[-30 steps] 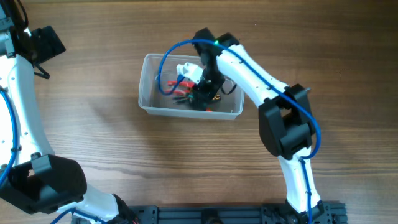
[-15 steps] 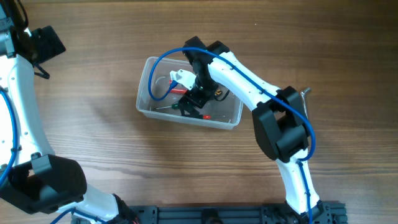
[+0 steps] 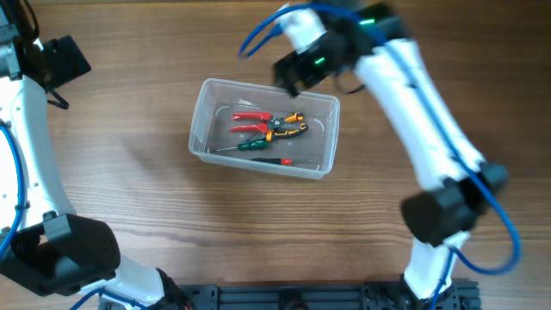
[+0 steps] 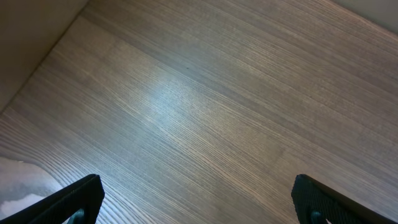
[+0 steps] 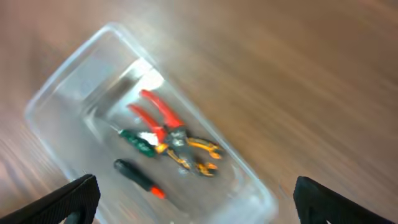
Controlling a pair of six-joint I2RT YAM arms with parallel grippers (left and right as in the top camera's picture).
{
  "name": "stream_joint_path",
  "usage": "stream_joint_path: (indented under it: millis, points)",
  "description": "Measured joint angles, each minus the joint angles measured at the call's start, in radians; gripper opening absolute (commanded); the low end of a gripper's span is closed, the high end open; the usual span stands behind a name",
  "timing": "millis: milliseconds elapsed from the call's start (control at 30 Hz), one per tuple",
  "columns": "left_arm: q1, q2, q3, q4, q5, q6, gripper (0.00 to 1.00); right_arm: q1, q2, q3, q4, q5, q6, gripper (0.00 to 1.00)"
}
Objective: Pack container
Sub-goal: 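Carry the green screwdriver with the right gripper into the container and release, then lower the right gripper onto the silver hex key and grasp it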
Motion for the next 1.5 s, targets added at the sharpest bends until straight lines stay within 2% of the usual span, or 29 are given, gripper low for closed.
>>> stream_joint_path:
  millis: [167, 267, 333, 400, 467, 533, 600, 867, 1300, 1500]
  points:
    - [0.000, 0.000, 0.000, 0.000, 0.000, 0.000, 1.00, -0.243, -0.023, 0.006, -0.111, 0.092, 0.110, 0.98]
    - [0.000, 0.000, 0.000, 0.000, 0.000, 0.000, 1.00, -0.380, 0.028, -0.002, -0.183, 0.124, 0.141, 0.88]
    - [0.000, 0.000, 0.000, 0.000, 0.000, 0.000, 1.00, -0.438, 0.066, -0.004, -0.233, 0.135, 0.145, 0.76]
    - [0.000, 0.000, 0.000, 0.000, 0.000, 0.000, 1.00, -0.473, 0.100, -0.005, -0.266, 0.153, 0.146, 0.68]
    - [0.000, 0.000, 0.000, 0.000, 0.000, 0.000, 1.00, -0.495, 0.133, -0.007, -0.283, 0.171, 0.142, 0.67]
    - [0.000, 0.000, 0.000, 0.000, 0.000, 0.000, 1.00, -0.503, 0.166, -0.007, -0.293, 0.187, 0.137, 0.56]
    - [0.000, 0.000, 0.000, 0.000, 0.000, 0.000, 1.00, -0.503, 0.193, -0.007, -0.299, 0.210, 0.134, 0.52]
    - [0.000, 0.000, 0.000, 0.000, 0.000, 0.000, 1.00, -0.503, 0.218, -0.069, -0.282, 0.254, 0.126, 0.52]
    - [0.000, 0.000, 0.000, 0.000, 0.000, 0.000, 1.00, -0.510, 0.218, -0.427, -0.117, 0.261, 0.142, 0.46]
    - [0.000, 0.000, 0.000, 0.000, 0.000, 0.000, 1.00, -0.542, 0.218, -0.492, -0.082, 0.274, 0.142, 0.46]
